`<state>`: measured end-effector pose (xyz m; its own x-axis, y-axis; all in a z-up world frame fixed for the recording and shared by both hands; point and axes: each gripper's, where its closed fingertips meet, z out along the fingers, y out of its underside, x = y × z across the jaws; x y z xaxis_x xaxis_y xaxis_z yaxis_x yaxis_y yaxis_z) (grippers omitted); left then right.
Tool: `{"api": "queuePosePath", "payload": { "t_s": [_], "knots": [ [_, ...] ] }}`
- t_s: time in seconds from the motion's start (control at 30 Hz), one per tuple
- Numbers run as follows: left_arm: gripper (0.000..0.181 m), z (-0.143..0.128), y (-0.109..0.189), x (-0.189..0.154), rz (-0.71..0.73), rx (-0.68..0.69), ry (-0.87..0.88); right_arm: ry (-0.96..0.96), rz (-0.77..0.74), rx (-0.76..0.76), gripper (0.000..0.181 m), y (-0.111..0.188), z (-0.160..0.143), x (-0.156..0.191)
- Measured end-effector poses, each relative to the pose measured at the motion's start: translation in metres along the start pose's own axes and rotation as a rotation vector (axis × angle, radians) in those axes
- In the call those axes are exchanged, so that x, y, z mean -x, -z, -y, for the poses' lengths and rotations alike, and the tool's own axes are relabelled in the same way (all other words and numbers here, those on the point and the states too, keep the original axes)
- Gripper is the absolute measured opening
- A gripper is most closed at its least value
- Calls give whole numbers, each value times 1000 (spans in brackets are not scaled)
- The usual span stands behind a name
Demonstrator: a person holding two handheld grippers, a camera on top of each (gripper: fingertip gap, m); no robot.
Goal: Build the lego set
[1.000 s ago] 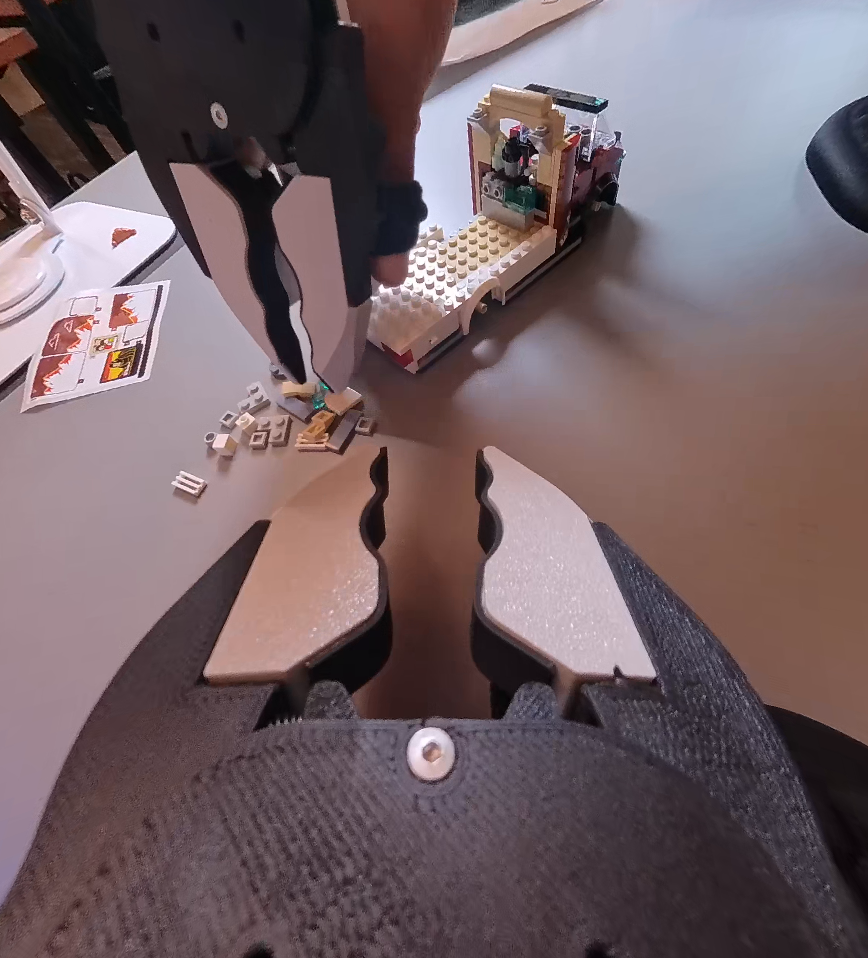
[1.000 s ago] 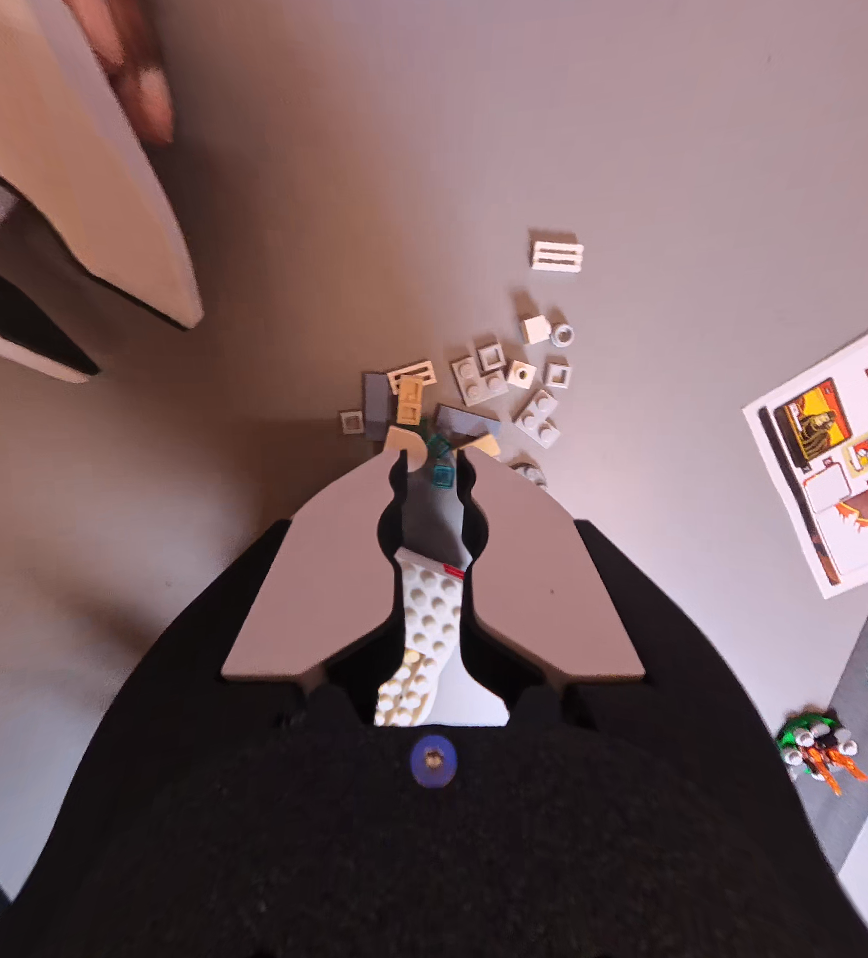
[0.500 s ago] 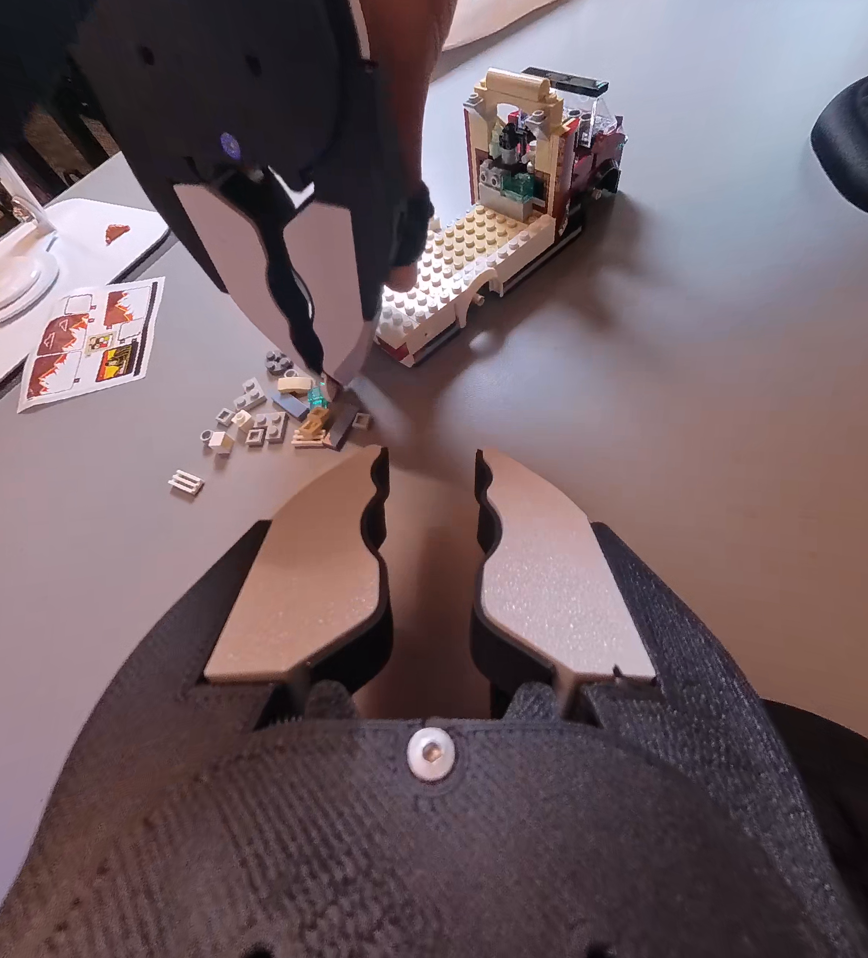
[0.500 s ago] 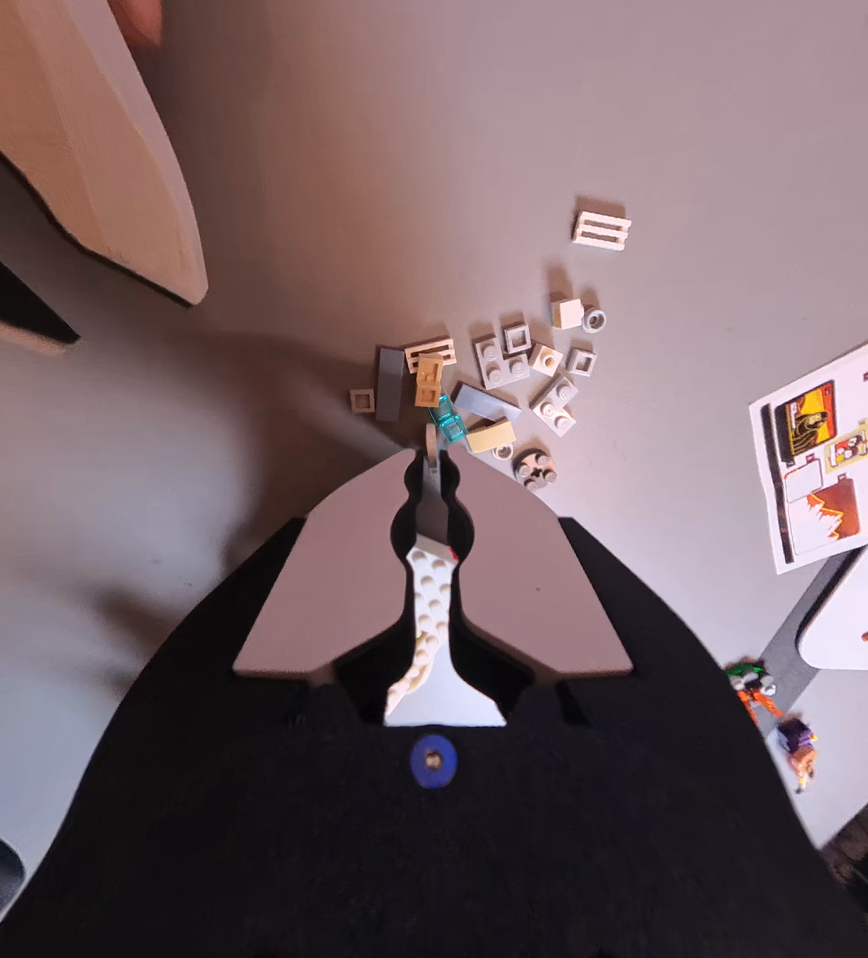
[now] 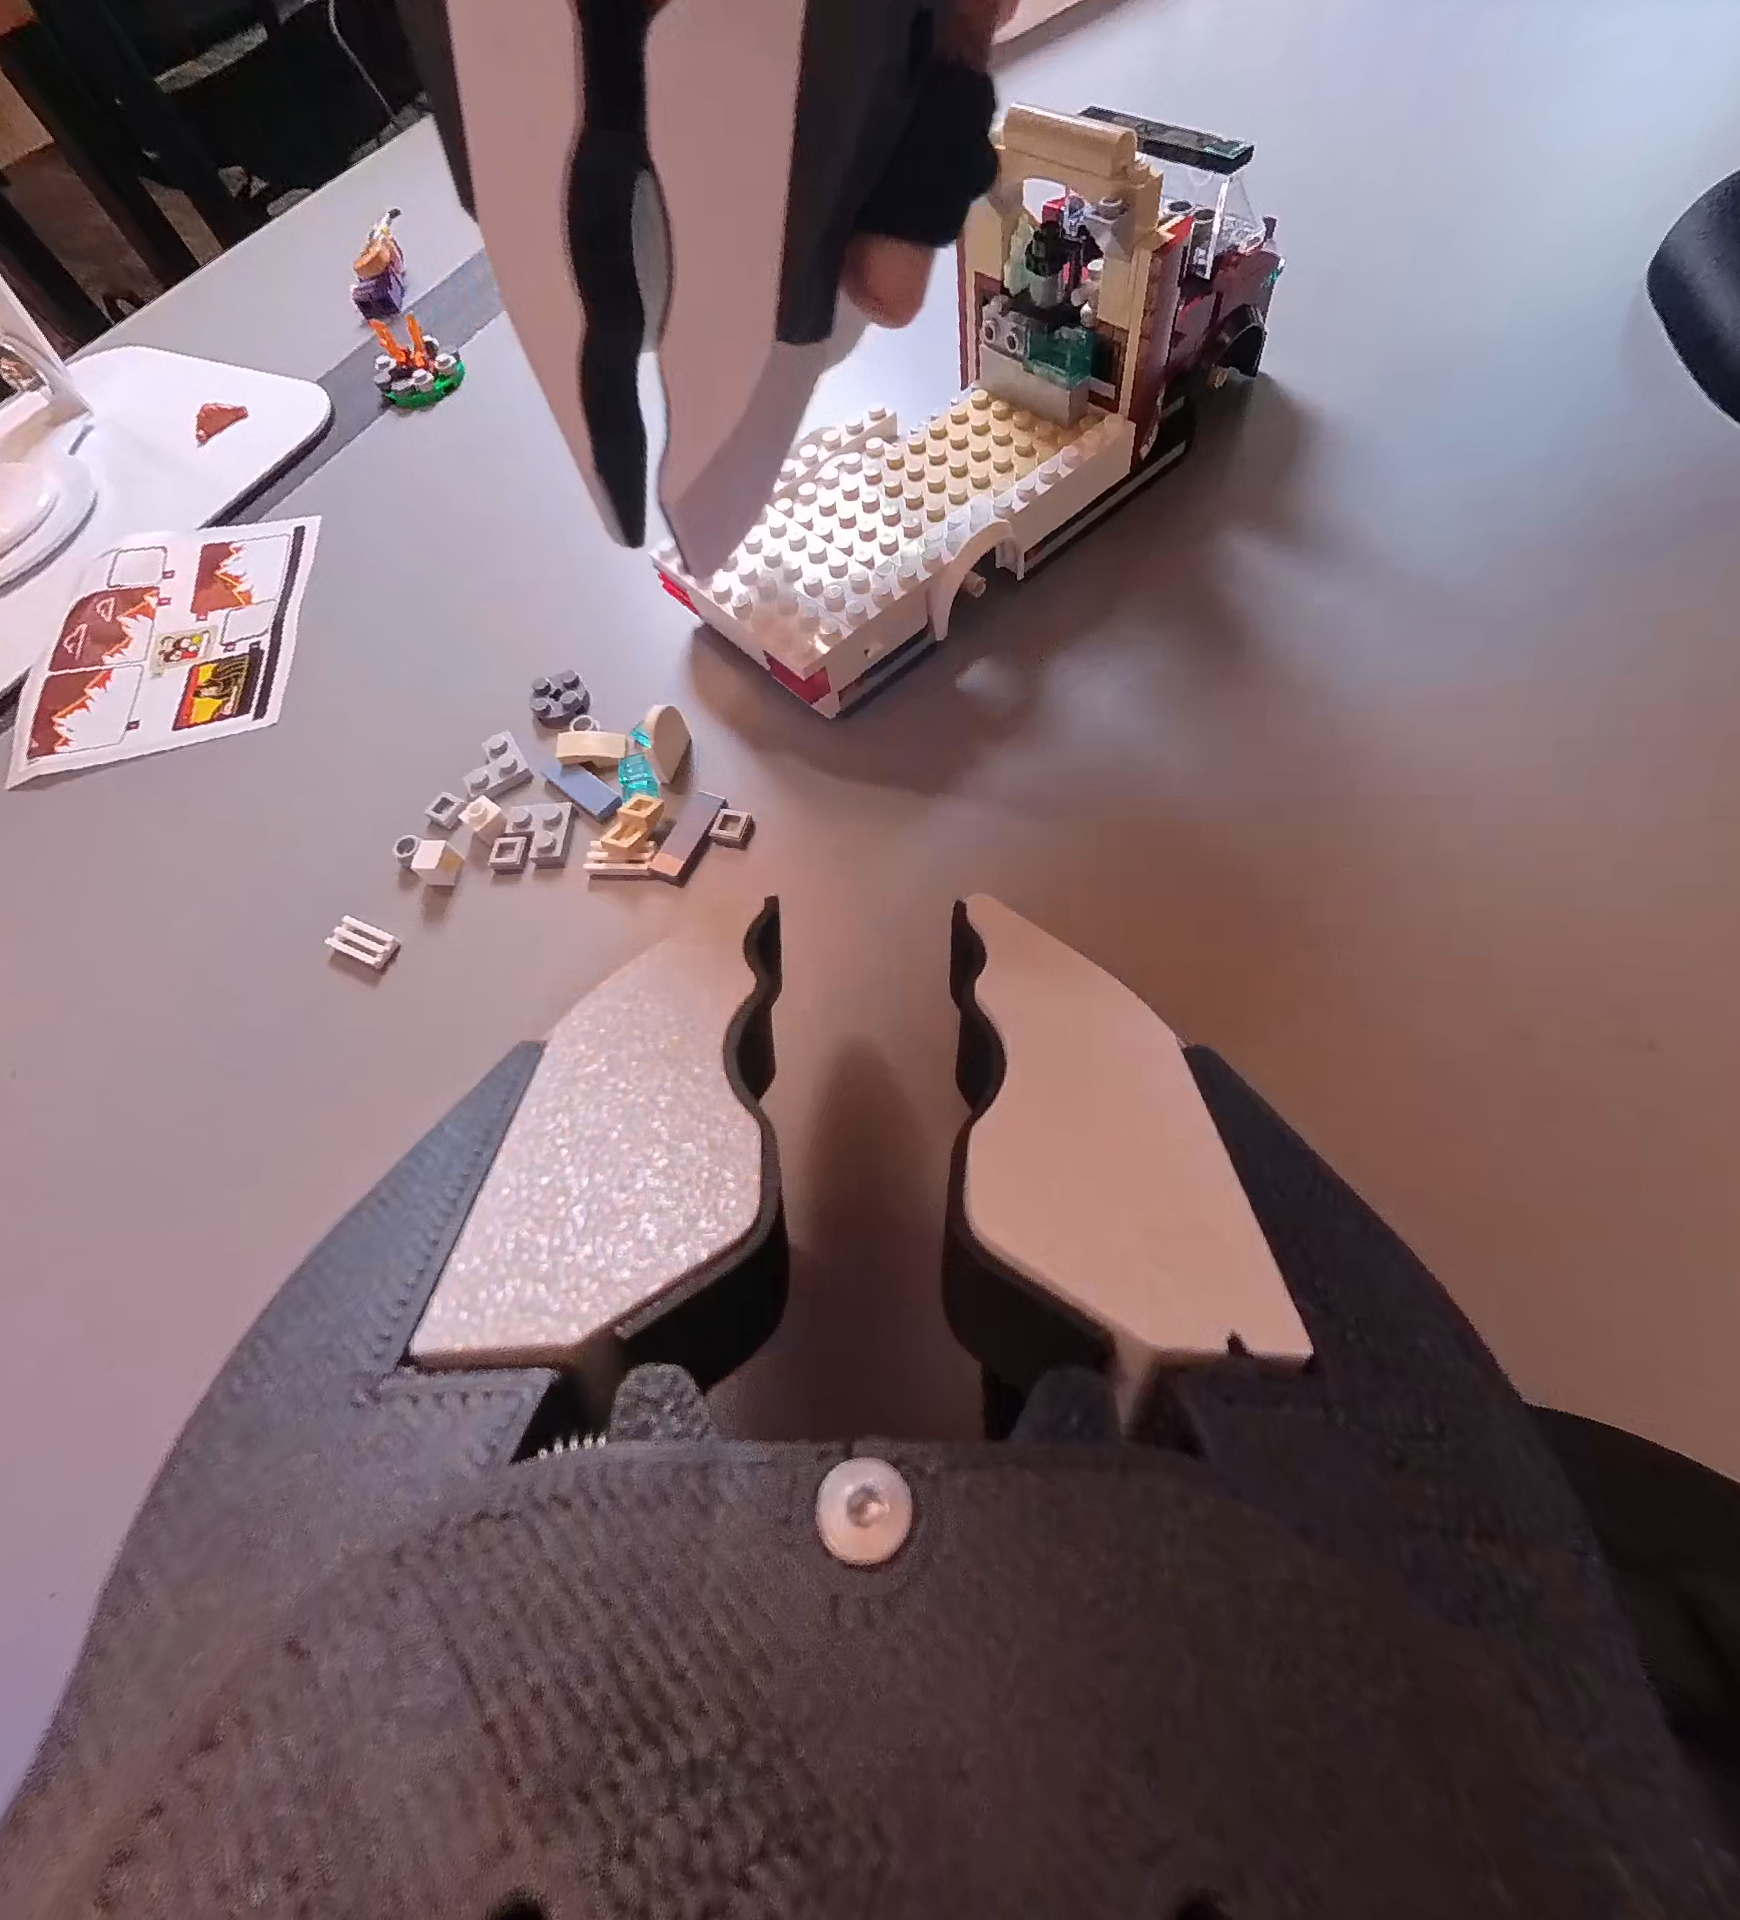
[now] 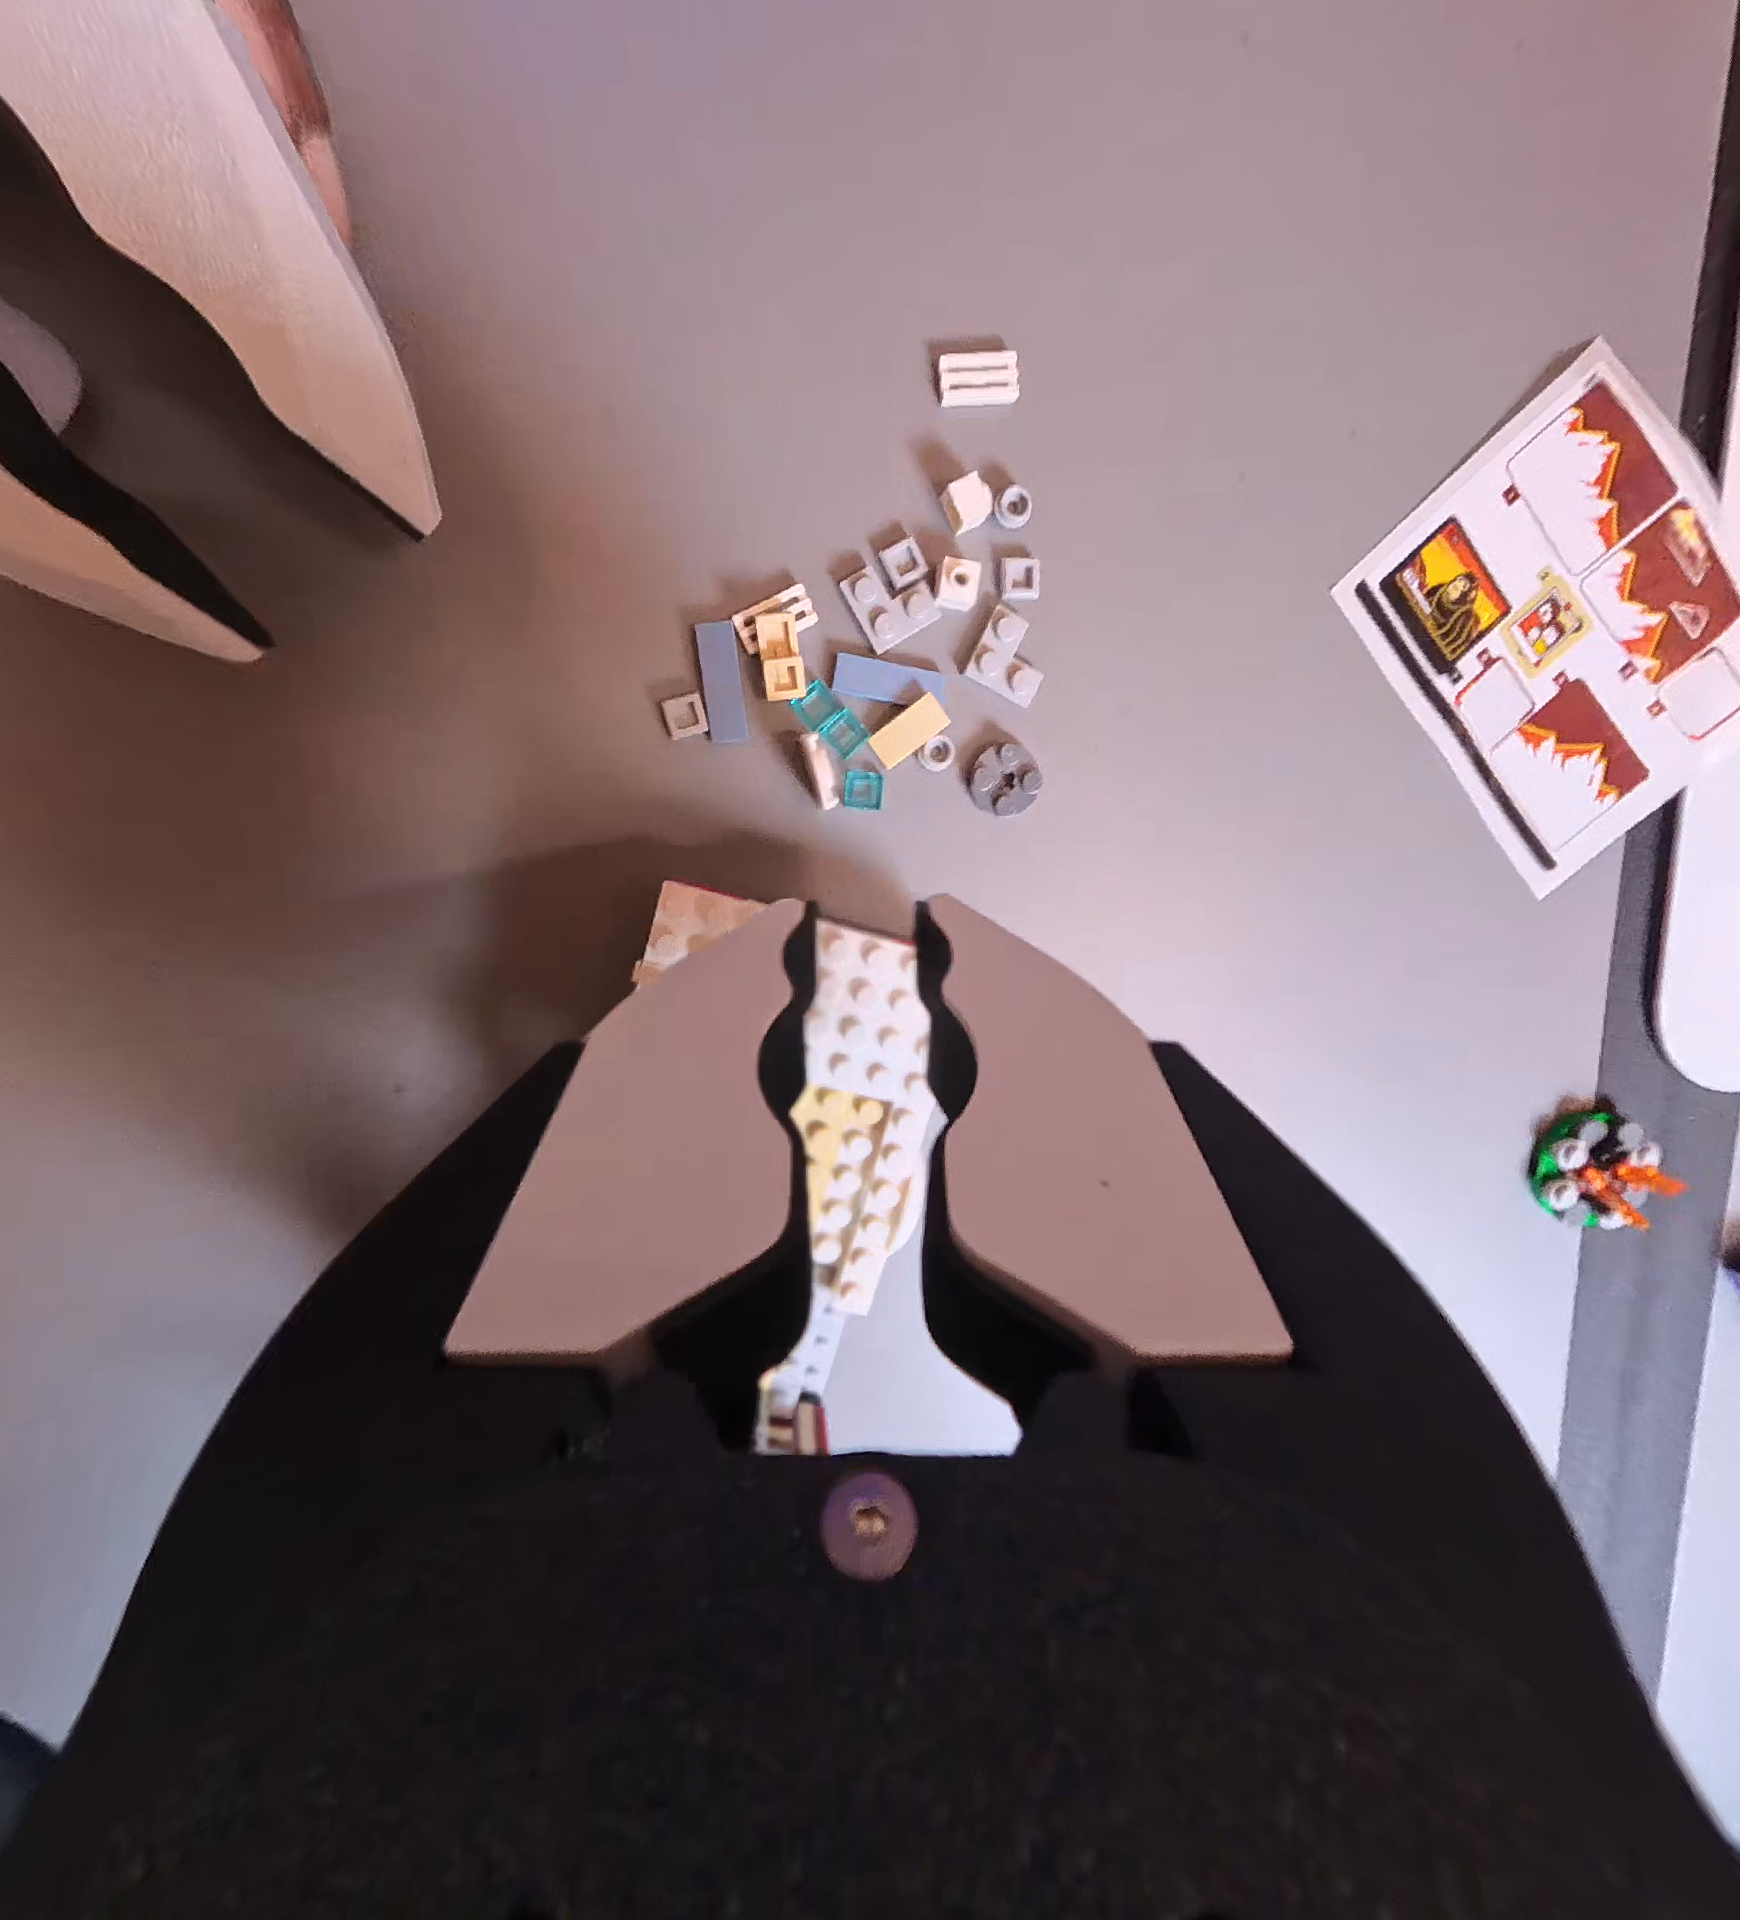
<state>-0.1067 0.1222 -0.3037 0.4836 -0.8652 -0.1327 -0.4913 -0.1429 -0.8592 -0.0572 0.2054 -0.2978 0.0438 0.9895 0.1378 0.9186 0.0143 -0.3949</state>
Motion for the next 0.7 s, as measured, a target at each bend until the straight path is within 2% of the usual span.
{"api": "queuePosePath", "payload": {
  "t_s": [0.1,0.17,0.27,0.3,0.37,0.5,0.7],
  "knots": [
    [31,0,1,1,5,0,3,-65,55,75,56,1,-15,14],
    [31,-1,0,1,1,2,6,-94,43,157,72,1,-31,13],
    [31,-1,0,0,1,3,1,-141,78,218,74,2,-43,18],
    [31,-1,0,0,2,3,0,-140,94,228,68,1,-44,21],
    [31,-1,0,1,4,3,-1,-121,104,241,67,1,-44,25],
    [34,0,0,-2,-13,-3,-2,-21,133,254,66,1,-36,45],
    [59,7,0,-22,-113,-36,-60,243,161,242,65,4,-21,97]
  ]
}}
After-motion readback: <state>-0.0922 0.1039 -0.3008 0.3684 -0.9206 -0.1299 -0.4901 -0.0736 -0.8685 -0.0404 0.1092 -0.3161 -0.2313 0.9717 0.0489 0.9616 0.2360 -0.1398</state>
